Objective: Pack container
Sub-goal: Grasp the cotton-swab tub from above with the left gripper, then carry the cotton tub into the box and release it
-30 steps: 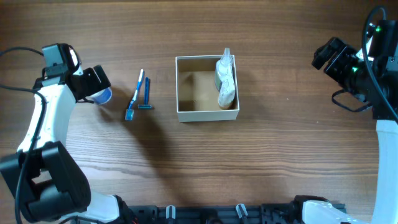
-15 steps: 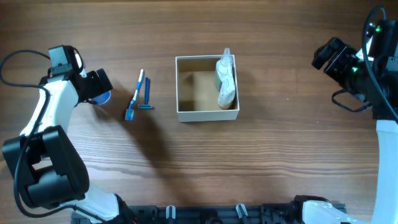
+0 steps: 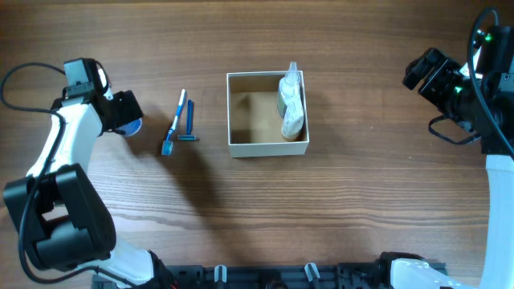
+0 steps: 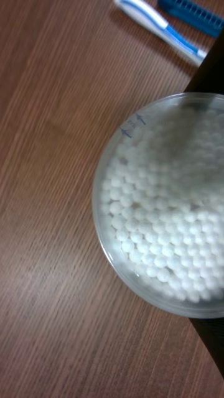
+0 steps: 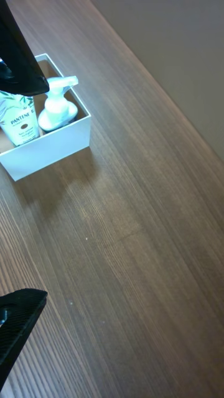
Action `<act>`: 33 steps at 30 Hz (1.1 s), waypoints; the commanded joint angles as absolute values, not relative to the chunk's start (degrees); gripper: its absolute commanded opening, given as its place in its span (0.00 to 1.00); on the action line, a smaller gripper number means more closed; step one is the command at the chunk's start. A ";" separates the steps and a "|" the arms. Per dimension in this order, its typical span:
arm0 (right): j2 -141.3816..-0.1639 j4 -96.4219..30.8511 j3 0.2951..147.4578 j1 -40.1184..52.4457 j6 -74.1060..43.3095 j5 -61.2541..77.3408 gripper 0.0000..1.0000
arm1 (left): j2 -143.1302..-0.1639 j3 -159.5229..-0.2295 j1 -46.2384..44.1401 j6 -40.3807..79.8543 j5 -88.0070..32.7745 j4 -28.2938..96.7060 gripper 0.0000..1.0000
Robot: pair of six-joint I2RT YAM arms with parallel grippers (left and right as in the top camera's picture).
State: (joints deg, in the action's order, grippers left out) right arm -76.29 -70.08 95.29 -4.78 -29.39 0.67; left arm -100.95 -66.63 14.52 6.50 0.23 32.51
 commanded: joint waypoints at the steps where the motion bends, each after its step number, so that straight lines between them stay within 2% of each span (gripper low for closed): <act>1: -76.73 -69.93 95.66 -4.84 -30.15 1.39 1.00 | -95.13 -68.01 12.08 6.15 0.97 32.60 0.84; 9: -76.73 -69.93 95.66 -4.84 -30.17 1.39 1.00 | -85.80 -70.74 3.11 6.20 0.93 37.56 0.84; 19: -76.73 -69.93 95.66 -4.84 -30.17 1.39 1.00 | -77.12 -72.12 -22.37 6.42 2.11 38.81 0.84; 22: -76.73 -69.93 95.66 -4.84 -30.17 1.39 1.00 | -78.59 -72.12 -27.99 6.44 4.67 38.79 0.88; 32: -76.73 -69.93 95.66 -4.84 -30.17 1.39 1.00 | -91.07 -72.12 -30.76 9.65 4.16 31.38 0.89; 33: -76.73 -69.93 95.66 -4.84 -30.17 1.39 1.00 | -92.88 -72.12 -30.74 9.78 4.16 30.79 0.86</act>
